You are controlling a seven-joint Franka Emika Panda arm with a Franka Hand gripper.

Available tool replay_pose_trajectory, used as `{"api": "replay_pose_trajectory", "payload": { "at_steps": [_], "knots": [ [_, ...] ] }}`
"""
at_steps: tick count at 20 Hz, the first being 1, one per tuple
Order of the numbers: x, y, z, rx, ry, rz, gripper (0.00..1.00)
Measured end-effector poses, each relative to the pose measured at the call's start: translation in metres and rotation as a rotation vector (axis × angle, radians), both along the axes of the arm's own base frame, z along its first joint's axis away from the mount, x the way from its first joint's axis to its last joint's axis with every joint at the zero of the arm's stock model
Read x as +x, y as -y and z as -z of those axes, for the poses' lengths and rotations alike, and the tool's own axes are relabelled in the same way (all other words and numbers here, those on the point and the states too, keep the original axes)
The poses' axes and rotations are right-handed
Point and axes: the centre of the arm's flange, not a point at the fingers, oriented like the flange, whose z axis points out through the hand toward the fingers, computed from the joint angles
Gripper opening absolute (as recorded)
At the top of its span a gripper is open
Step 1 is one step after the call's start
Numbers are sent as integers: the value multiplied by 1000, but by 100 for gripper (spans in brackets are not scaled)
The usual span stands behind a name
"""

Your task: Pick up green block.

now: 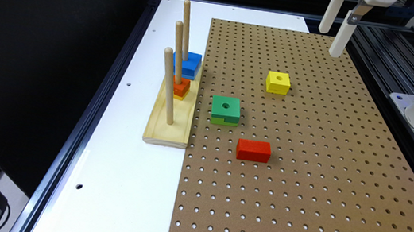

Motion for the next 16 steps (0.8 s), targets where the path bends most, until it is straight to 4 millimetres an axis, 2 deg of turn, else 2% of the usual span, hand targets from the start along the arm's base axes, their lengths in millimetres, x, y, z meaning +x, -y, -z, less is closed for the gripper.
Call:
{"api": "replay_pose_trajectory", "payload": {
  "at_steps": [9, 16],
  "knots": [
    [0, -2, 0, -2, 0, -4, 100],
    [2, -10, -2, -4, 4, -19, 100]
  ]
}}
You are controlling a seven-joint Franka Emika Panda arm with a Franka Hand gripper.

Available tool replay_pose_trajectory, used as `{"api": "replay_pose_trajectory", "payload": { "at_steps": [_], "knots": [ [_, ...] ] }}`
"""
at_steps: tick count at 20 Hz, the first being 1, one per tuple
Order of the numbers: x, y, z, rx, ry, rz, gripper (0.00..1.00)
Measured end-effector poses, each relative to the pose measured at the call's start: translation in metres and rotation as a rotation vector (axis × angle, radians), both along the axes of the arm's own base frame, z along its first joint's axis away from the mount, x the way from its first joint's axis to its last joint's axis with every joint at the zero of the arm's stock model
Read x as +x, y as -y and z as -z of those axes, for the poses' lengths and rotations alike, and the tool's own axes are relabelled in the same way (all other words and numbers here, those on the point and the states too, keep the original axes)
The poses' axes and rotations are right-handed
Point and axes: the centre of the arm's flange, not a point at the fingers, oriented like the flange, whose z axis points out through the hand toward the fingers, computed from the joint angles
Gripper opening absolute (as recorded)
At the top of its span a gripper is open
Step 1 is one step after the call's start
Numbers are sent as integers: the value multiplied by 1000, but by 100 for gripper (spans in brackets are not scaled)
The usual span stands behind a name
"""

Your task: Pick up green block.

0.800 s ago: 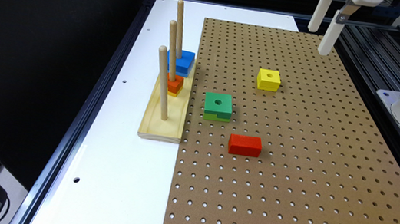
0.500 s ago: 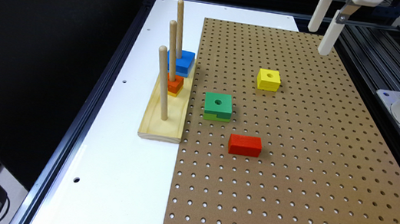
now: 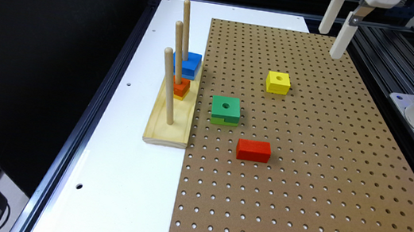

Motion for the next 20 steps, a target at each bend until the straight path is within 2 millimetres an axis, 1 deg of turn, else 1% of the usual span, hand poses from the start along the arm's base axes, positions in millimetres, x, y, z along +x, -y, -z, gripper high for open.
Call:
{"api": "replay_pose_trajectory", "payload": {
  "at_steps": [8, 16, 20],
  "knots": [
    [1, -2, -1, 0, 3, -4, 100],
    [9, -17, -9, 5, 27, -12, 100],
    [15, -20, -9, 6, 36, -15, 100]
  ]
}}
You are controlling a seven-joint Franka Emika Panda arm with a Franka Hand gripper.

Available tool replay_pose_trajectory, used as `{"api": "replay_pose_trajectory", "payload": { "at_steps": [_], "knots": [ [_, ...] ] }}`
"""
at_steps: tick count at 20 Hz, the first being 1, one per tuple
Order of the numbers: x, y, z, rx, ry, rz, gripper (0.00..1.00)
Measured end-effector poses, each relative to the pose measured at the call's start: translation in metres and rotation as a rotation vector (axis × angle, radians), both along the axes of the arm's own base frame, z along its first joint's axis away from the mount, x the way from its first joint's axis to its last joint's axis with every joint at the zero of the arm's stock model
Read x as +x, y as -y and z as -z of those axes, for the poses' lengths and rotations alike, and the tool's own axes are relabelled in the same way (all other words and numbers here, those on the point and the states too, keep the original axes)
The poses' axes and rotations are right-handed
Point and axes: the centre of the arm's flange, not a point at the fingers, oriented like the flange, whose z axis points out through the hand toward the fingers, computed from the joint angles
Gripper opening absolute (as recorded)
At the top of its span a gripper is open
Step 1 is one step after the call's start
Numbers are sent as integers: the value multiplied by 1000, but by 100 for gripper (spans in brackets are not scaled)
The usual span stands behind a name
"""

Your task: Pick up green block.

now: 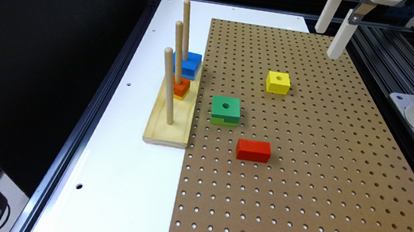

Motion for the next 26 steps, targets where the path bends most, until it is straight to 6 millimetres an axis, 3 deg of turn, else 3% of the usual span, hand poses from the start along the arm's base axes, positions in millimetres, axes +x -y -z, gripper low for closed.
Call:
{"api": "replay_pose_trajectory", "payload": {
  "at_steps": [12, 19, 26],
  "knots": [
    [32, -4, 3, 4, 1, -5, 100],
    [64, -23, 4, 2, -10, -3, 100],
    [80, -32, 6, 5, -14, -3, 100]
  ]
}}
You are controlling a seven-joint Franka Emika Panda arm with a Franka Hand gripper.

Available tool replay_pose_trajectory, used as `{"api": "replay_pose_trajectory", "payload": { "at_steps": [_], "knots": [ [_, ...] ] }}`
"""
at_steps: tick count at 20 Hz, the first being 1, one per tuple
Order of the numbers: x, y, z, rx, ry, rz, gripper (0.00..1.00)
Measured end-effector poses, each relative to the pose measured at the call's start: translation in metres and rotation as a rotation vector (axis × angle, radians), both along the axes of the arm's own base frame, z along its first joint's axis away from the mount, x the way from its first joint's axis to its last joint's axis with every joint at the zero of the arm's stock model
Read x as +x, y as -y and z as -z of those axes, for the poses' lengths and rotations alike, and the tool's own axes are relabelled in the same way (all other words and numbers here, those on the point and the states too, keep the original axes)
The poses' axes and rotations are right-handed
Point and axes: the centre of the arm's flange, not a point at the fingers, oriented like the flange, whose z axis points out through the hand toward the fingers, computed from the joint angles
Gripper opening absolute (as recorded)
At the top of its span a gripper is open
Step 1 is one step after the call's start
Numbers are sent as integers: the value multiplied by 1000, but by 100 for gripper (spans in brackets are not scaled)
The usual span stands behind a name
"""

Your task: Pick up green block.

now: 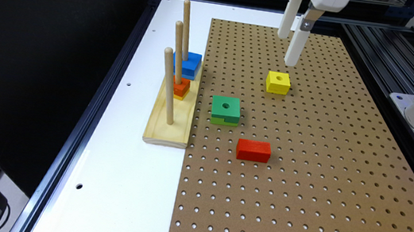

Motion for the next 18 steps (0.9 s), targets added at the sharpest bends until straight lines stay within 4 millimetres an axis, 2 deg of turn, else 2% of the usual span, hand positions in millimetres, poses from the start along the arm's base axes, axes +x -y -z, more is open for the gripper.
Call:
{"api": "replay_pose_trajectory", "payload": {
  "at_steps": [8, 13, 16, 18],
  "knots": [
    [16, -9, -3, 4, 8, -2, 100],
    [46, -20, -3, 16, 16, -1, 100],
    [67, -25, 4, 26, 10, -1, 100],
    [73, -25, 7, 29, 6, 0, 100]
  ]
}}
